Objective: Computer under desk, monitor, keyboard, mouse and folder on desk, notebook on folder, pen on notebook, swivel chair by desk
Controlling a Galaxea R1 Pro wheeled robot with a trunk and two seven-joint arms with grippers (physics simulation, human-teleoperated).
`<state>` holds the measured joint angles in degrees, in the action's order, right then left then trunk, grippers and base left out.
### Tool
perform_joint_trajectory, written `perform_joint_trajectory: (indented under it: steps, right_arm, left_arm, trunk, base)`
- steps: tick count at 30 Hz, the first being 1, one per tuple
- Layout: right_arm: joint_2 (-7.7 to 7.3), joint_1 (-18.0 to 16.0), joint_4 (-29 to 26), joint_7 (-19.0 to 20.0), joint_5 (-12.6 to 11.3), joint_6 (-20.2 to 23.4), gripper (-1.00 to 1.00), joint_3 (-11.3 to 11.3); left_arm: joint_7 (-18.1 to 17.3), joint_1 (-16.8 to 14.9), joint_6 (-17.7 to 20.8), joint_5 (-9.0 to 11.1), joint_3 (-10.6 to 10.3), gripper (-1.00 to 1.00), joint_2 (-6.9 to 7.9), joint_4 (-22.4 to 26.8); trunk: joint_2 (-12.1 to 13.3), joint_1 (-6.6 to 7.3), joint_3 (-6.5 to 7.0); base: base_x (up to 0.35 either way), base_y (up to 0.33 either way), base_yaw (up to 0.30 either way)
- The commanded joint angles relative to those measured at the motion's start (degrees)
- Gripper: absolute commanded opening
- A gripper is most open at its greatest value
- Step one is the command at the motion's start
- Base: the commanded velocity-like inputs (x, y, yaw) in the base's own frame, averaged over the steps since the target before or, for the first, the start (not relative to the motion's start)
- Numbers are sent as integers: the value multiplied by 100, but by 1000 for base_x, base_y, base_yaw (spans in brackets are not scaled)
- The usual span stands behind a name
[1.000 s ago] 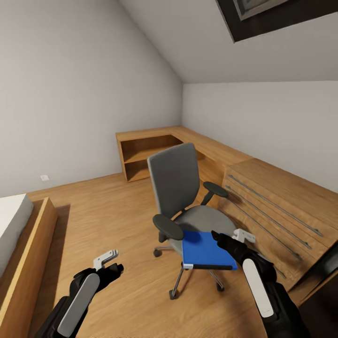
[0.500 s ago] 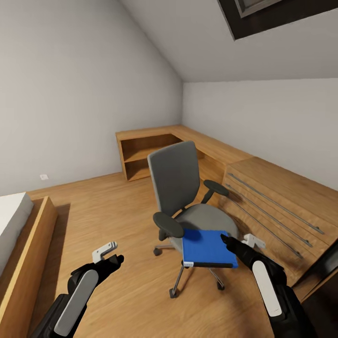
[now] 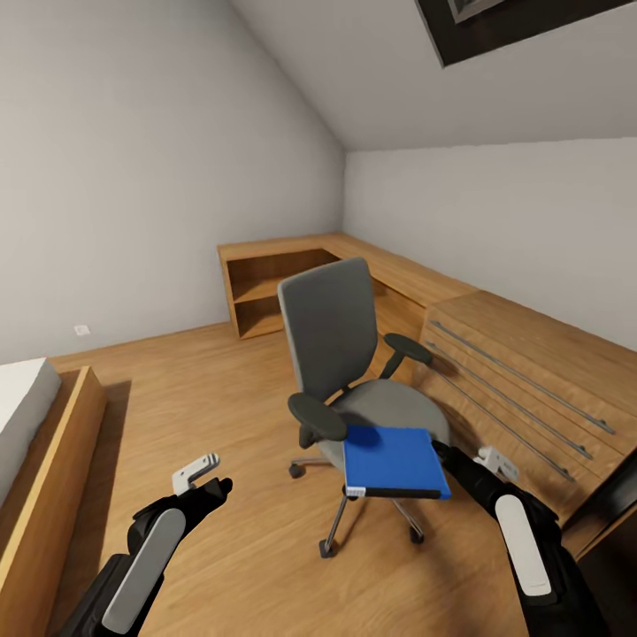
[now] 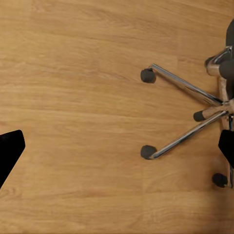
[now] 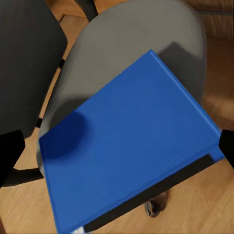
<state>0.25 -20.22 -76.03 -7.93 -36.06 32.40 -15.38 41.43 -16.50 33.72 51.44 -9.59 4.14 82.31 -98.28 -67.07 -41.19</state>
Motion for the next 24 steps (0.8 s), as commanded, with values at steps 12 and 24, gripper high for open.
perform_joint_trajectory:
  steps: [12,24]
  right_arm:
    - [-84,-8,600,388,-565,35,100,-423]
    - [-824,-8,1133,1341,-1530,73,100,-598]
  left_arm:
    - [51,-2,-5,48,-11,100,2,5]
    - [75,-3,-7,56,-26,100,-13,-11]
  trunk:
    - [-486,-264,-221]
    - [-967,-527,-437]
  base:
    - [0,0,0]
    - [0,0,0]
